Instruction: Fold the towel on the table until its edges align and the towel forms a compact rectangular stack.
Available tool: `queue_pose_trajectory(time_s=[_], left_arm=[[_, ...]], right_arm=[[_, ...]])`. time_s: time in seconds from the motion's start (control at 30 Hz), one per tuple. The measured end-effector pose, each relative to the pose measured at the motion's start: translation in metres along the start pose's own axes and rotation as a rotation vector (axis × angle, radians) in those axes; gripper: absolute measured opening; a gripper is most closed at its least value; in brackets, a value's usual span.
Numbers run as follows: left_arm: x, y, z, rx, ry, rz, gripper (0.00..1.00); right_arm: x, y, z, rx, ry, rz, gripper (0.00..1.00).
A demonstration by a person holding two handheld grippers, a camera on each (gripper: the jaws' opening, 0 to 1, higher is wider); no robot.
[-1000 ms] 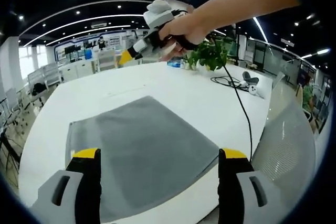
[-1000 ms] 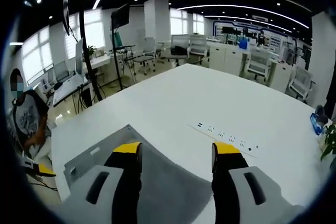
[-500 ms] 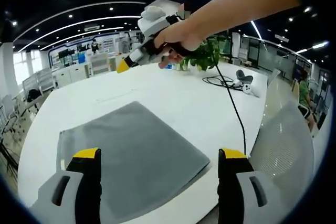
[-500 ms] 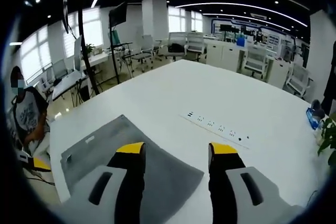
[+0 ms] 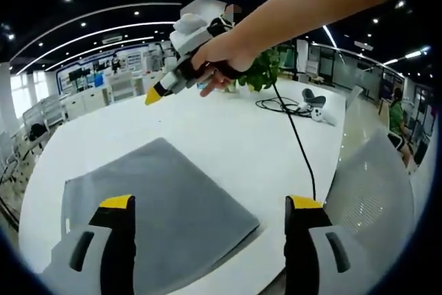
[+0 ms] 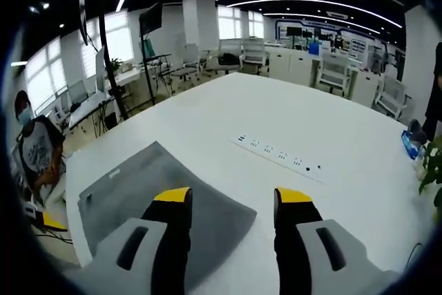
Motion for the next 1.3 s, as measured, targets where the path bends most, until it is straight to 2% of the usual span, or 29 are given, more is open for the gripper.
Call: queue_pose_trajectory(time_s=[0.47, 0.93, 1.13, 1.3], left_arm=[[0.027, -0.014, 0.005, -0.025, 0.005, 0.021, 0.88], [0.049, -0.028, 0.016, -0.051, -0.02, 0.08, 0.75], [0.057, -0.032, 0.023, -0.074, -0.032, 0.113, 0.66], [0.062, -0.038, 0.029, -0.091, -0.033, 0.129, 0.63]], right_arm=[[0.011, -0.003, 0.022, -0.024, -0.013, -0.037, 0.46], [0.016, -0.011, 0.027, -0.011, -0.005, -0.059, 0.4], [0.02, -0.014, 0.035, -0.016, -0.012, -0.058, 0.37], [0.023, -0.018, 0.043, -0.026, -0.02, -0.061, 0.36]])
Point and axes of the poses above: the point that each gripper's makers call its tool centre point, and the gripper's own axes: y roughly backward along the fingers, x roughly to its right, z roughly out of its underside, the point moved 6 cm from there along y, roughly backward along the fingers, and after that the axes turned 14 degrees about -z, right-handed, at the moved point
